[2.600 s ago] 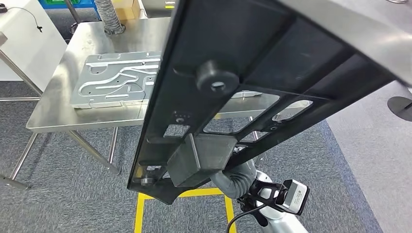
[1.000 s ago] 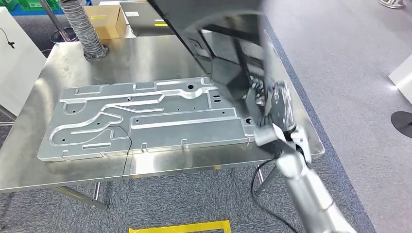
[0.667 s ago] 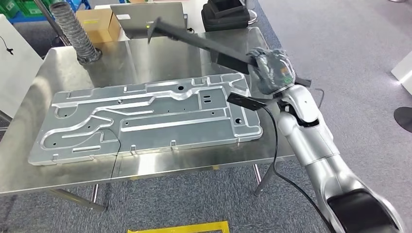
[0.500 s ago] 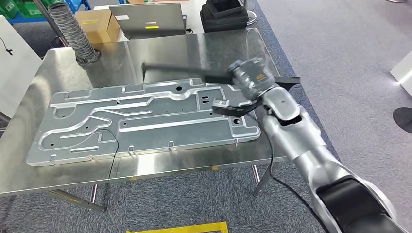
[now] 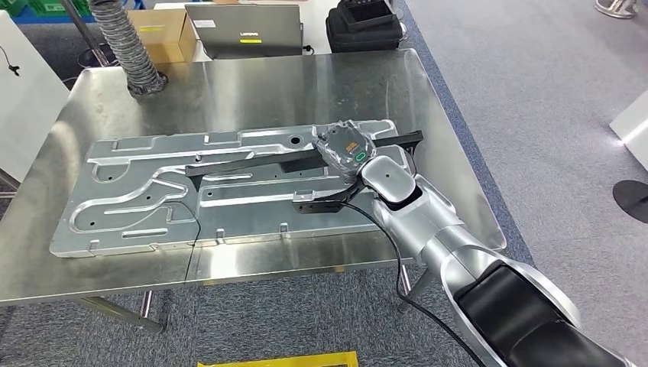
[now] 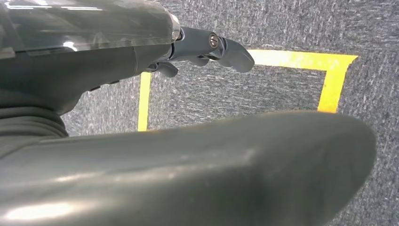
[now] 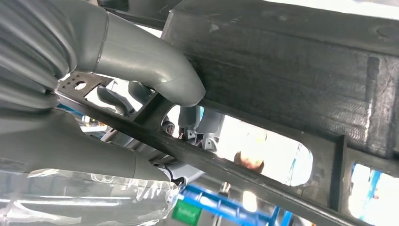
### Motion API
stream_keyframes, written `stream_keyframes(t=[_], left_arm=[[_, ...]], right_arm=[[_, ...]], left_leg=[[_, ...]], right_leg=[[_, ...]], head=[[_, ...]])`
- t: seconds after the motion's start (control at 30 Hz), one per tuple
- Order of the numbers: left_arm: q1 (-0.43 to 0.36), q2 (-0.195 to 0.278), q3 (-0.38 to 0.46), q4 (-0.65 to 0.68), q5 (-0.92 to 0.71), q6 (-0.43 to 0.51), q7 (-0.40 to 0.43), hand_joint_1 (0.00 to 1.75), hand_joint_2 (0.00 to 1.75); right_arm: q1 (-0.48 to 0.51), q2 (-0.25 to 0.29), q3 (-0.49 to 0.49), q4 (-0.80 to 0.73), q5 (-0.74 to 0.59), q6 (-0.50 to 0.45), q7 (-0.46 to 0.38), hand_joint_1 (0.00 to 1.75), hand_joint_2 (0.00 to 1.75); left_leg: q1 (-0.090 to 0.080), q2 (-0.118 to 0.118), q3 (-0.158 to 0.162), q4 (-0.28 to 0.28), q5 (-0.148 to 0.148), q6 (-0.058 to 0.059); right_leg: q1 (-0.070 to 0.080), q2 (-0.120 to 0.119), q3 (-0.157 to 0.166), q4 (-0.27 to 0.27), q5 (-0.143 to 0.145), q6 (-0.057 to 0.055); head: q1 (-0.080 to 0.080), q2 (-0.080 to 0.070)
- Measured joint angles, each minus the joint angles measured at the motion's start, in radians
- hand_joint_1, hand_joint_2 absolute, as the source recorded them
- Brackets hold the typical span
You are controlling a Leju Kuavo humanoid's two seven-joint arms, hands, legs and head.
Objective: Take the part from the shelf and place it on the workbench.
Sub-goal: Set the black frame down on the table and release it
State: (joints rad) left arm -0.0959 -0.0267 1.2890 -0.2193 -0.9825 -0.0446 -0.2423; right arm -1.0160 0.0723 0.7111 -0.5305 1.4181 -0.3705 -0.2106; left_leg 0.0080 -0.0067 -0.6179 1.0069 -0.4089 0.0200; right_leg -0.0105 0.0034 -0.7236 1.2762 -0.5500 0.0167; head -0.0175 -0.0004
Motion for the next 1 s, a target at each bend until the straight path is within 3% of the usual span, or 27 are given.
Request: stream_keyframes(t=[0.07,0.13,0.2,0.27,0.33,0.4,0.47,0.5,0.6,0.67,0.73,0.8,0.83,0.93,0.97,1.0], left_arm=[[0.002,0.000,-0.007,0.000,-0.010,-0.006,-0.012,0.00,0.00],[0.002,0.000,-0.015,0.000,-0.016,-0.013,-0.025,0.00,0.87],[0.002,0.000,-0.020,0.000,-0.019,-0.015,-0.038,0.00,1.75],[0.002,-0.001,-0.022,0.000,-0.021,-0.016,-0.044,0.00,1.75],[0.003,-0.002,-0.022,0.000,-0.021,-0.015,-0.046,0.00,1.75],[0.003,-0.003,-0.022,0.000,-0.021,-0.014,-0.047,0.00,0.87],[0.005,-0.003,-0.022,0.000,-0.021,-0.013,-0.050,0.00,0.00],[0.006,-0.003,-0.022,0.000,-0.021,-0.012,-0.052,0.00,0.00],[0.004,-0.002,-0.022,0.000,-0.022,-0.007,-0.054,0.00,0.00],[0.003,-0.002,-0.022,0.000,-0.023,-0.003,-0.052,0.00,0.00],[0.003,-0.003,-0.023,0.000,-0.024,-0.001,-0.050,0.00,0.00],[0.003,-0.003,-0.023,0.000,-0.024,0.000,-0.047,0.00,0.00],[0.002,-0.003,-0.023,0.000,-0.024,0.000,-0.045,0.00,0.00],[0.003,-0.003,-0.023,0.000,-0.025,-0.001,-0.040,0.00,0.00],[0.003,-0.003,-0.023,0.000,-0.025,-0.002,-0.038,0.00,0.00],[0.003,-0.003,-0.023,0.000,-0.026,-0.004,-0.037,0.00,0.00]], right_arm=[[0.000,0.005,0.007,0.022,-0.003,-0.010,0.002,1.75,1.75],[0.000,0.010,0.011,0.042,-0.006,-0.018,0.004,0.87,0.87],[0.004,0.015,0.014,0.062,-0.012,-0.022,0.004,0.00,0.00],[0.007,0.019,0.016,0.079,-0.020,-0.022,0.002,0.00,0.00],[0.010,0.028,0.017,0.093,-0.026,-0.021,0.000,0.00,0.00],[0.015,0.035,0.018,0.108,-0.033,-0.020,-0.002,0.00,0.00],[0.024,0.038,0.019,0.121,-0.044,-0.018,-0.007,0.00,0.00],[0.028,0.039,0.019,0.126,-0.051,-0.017,-0.011,0.00,0.00],[0.030,0.044,0.017,0.133,-0.081,-0.016,-0.032,0.00,0.00],[0.030,0.046,0.014,0.135,-0.105,-0.014,-0.053,0.00,0.00],[0.031,0.048,0.005,0.137,-0.140,-0.006,-0.086,0.00,0.00],[0.030,0.051,-0.019,0.137,-0.214,0.021,-0.148,0.00,0.00],[0.031,0.052,-0.038,0.136,-0.269,0.044,-0.192,0.00,0.00],[0.047,0.055,-0.116,0.126,-0.482,0.136,-0.346,0.00,0.00],[0.056,0.055,-0.146,0.117,-0.559,0.169,-0.388,0.00,0.00],[0.067,0.054,-0.178,0.099,-0.648,0.205,-0.423,0.00,0.00]], left_leg=[[-0.001,-0.002,-0.001,0.007,-0.005,-0.006],[-0.003,-0.002,-0.004,0.013,-0.009,-0.015],[-0.004,-0.001,-0.004,0.013,-0.009,-0.025],[-0.002,0.001,-0.005,0.020,-0.018,-0.036],[0.001,0.001,-0.032,0.086,-0.060,-0.048],[0.004,0.001,-0.088,0.212,-0.120,-0.057],[0.006,0.001,-0.121,0.283,-0.136,-0.061],[0.006,0.002,-0.112,0.264,-0.117,-0.061],[0.006,0.001,-0.016,0.073,-0.033,-0.052],[0.001,0.000,0.015,0.010,-0.021,-0.040],[0.001,-0.001,0.016,0.005,-0.018,-0.028],[0.004,0.001,0.018,-0.003,-0.012,-0.015],[0.006,0.001,0.019,-0.007,-0.009,-0.009],[0.004,0.002,0.019,-0.008,-0.008,-0.002],[0.003,0.001,0.019,-0.007,-0.009,-0.002],[0.003,0.001,0.019,-0.005,-0.009,-0.002]], right_leg=[[-0.002,-0.003,0.062,-0.137,0.069,-0.004],[0.002,-0.003,0.101,-0.229,0.100,-0.012],[0.006,0.000,0.104,-0.241,0.102,-0.020],[0.003,0.001,0.109,-0.249,0.107,-0.032],[-0.001,0.000,0.114,-0.257,0.111,-0.042],[-0.001,0.000,0.115,-0.258,0.112,-0.045],[0.000,0.000,0.115,-0.257,0.111,-0.045],[0.000,0.000,0.115,-0.257,0.111,-0.045],[0.001,0.003,0.117,-0.254,0.107,-0.038],[0.004,0.004,0.116,-0.254,0.108,-0.028],[0.005,0.005,0.116,-0.257,0.110,-0.016],[0.005,0.004,0.107,-0.235,0.091,-0.006],[0.005,0.003,0.089,-0.195,0.066,-0.002],[0.004,0.002,0.001,-0.001,-0.022,0.004],[0.003,0.002,-0.015,0.032,-0.026,0.005],[0.003,0.002,-0.010,0.023,-0.010,0.005]], head=[[0.000,0.000],[0.000,0.000],[0.000,0.000],[0.000,0.000],[0.000,0.000],[0.000,0.000],[0.000,0.000],[0.000,0.000],[0.000,0.000],[0.000,0.000],[0.000,0.000],[0.000,0.000],[0.000,0.000],[0.000,0.000],[0.000,0.000],[0.000,0.000]])
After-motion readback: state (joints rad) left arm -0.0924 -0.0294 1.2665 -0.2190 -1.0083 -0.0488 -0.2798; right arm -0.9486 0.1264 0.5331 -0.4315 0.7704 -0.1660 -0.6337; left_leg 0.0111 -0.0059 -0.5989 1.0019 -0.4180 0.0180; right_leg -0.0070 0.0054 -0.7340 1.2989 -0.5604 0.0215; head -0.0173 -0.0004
